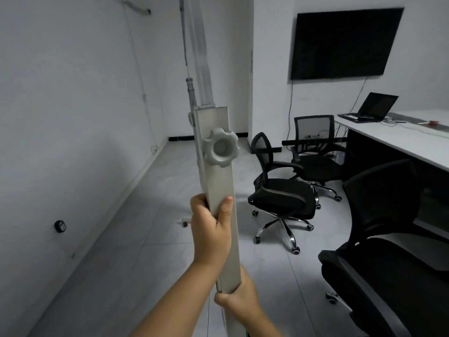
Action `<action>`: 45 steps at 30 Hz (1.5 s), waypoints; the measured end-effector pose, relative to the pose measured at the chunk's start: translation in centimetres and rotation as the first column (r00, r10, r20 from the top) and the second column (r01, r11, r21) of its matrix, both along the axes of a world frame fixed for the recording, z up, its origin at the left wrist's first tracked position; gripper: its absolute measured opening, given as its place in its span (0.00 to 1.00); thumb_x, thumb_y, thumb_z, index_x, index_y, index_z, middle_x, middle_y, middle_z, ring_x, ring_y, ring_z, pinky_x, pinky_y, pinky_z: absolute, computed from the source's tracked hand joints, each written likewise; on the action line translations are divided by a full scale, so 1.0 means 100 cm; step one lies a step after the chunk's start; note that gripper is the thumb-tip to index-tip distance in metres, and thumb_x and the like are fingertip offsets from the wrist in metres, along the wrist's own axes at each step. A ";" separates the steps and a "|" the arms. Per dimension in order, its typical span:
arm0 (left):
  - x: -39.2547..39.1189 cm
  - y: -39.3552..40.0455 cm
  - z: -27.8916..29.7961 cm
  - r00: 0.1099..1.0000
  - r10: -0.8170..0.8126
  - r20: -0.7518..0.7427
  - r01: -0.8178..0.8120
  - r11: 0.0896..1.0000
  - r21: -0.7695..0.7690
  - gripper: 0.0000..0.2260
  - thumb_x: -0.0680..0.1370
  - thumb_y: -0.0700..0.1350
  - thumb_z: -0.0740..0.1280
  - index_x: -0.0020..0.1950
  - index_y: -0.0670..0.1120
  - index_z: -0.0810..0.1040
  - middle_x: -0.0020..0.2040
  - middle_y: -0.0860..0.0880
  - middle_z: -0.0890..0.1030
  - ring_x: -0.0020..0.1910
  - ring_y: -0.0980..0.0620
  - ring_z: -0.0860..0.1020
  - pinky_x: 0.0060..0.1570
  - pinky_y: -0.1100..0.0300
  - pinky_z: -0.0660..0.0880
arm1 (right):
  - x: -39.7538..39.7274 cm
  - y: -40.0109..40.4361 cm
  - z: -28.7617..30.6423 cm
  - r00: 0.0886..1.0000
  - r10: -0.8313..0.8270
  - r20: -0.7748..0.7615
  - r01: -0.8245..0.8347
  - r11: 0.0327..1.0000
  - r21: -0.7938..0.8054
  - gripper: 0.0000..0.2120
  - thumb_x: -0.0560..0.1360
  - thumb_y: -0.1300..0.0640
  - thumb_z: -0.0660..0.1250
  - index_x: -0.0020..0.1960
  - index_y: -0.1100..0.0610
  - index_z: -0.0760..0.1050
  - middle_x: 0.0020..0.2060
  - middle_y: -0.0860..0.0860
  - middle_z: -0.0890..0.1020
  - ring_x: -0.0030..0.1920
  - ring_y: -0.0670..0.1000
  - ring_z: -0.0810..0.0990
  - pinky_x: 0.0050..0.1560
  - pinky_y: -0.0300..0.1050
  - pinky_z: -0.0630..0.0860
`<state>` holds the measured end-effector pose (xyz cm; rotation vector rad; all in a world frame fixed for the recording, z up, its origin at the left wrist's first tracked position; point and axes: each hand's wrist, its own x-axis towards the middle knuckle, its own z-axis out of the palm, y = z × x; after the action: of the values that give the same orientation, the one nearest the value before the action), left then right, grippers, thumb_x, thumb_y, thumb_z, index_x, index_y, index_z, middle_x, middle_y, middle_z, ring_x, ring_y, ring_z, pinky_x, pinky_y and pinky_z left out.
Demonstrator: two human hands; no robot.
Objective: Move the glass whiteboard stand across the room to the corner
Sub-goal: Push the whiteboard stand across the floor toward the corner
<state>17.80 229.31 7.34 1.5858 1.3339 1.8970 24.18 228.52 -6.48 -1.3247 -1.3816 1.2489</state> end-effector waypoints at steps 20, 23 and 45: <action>-0.063 0.338 0.010 0.991 0.132 -0.020 -0.134 0.981 -0.138 0.07 0.74 0.41 0.61 0.43 0.47 0.63 0.38 0.56 0.69 0.37 0.61 0.69 0.31 0.79 0.67 | -0.060 0.352 -0.006 0.980 0.192 0.052 -0.196 0.977 0.088 0.44 0.59 0.56 0.68 0.73 0.52 0.57 0.56 0.55 0.79 0.48 0.50 0.77 0.38 0.32 0.73; -0.078 0.391 0.008 0.990 0.140 -0.027 -0.143 0.983 -0.116 0.08 0.75 0.41 0.61 0.41 0.49 0.62 0.38 0.56 0.69 0.37 0.62 0.69 0.32 0.79 0.68 | -0.075 0.404 -0.006 0.980 0.199 0.028 -0.201 0.977 0.070 0.45 0.64 0.62 0.70 0.75 0.51 0.51 0.60 0.55 0.76 0.55 0.53 0.76 0.50 0.41 0.77; -0.195 0.780 0.000 0.998 0.021 -0.058 -0.024 0.998 -0.057 0.06 0.75 0.43 0.61 0.42 0.49 0.64 0.38 0.57 0.70 0.37 0.60 0.71 0.33 0.78 0.69 | -0.190 0.784 -0.014 0.998 0.053 0.020 -0.054 0.998 0.040 0.43 0.57 0.54 0.67 0.71 0.52 0.61 0.42 0.39 0.77 0.40 0.39 0.77 0.34 0.29 0.73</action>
<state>-1.74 307.34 7.39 1.6142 1.4229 1.8217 5.18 306.92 -7.86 -1.2823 -1.4572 1.2399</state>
